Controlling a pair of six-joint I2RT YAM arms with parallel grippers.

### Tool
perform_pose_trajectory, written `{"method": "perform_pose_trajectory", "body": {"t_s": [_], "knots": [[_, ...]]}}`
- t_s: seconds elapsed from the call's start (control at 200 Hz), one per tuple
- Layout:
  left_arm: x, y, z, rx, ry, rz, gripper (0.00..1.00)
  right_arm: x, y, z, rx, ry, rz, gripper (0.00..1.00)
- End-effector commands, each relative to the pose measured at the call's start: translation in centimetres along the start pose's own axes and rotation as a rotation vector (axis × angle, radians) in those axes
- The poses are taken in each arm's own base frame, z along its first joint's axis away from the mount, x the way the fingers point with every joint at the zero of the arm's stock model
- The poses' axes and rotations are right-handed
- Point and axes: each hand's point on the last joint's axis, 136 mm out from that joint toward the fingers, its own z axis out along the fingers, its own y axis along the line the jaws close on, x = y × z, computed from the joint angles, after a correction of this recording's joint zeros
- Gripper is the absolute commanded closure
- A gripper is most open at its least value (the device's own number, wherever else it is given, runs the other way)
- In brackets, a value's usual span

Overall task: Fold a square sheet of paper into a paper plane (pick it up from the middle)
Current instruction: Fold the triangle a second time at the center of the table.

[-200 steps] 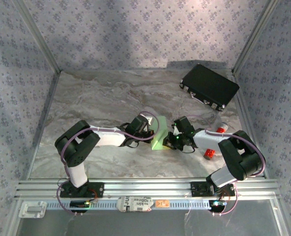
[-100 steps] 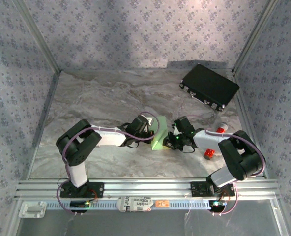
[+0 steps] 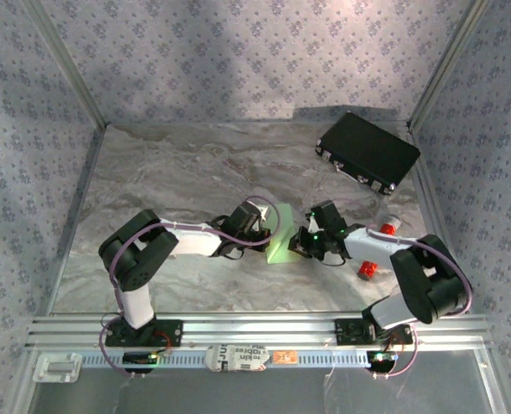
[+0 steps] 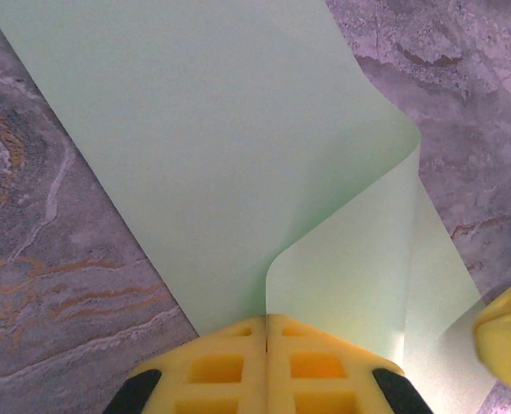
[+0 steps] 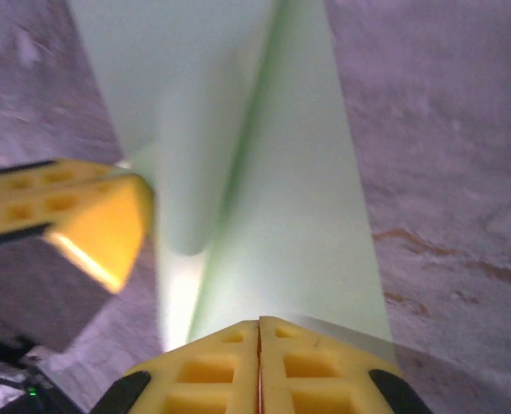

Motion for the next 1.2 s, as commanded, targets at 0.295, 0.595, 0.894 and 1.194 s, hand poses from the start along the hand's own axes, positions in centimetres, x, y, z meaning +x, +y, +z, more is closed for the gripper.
{"method": "perform_pose_trajectory", "body": {"t_s": [0.295, 0.595, 0.894, 1.194], "knots": [[0.6, 0.5, 0.5, -0.004, 0.03, 0.015, 1.0, -2.5, 5.2, 0.4, -0.213, -0.01, 0.016, 1.0], [0.8, 0.5, 0.7, -0.001, 0.037, 0.014, 1.0, -3.1, 5.6, 2.3, -0.217, 0.013, 0.03, 1.0], [0.9, 0.6, 0.8, -0.003, 0.043, 0.011, 1.0, -2.2, 1.8, 3.9, -0.134, 0.037, 0.086, 1.0], [1.1, 0.8, 1.0, -0.005, 0.057, 0.009, 1.0, -0.8, -1.3, 4.2, -0.094, 0.034, 0.145, 1.0]]}}
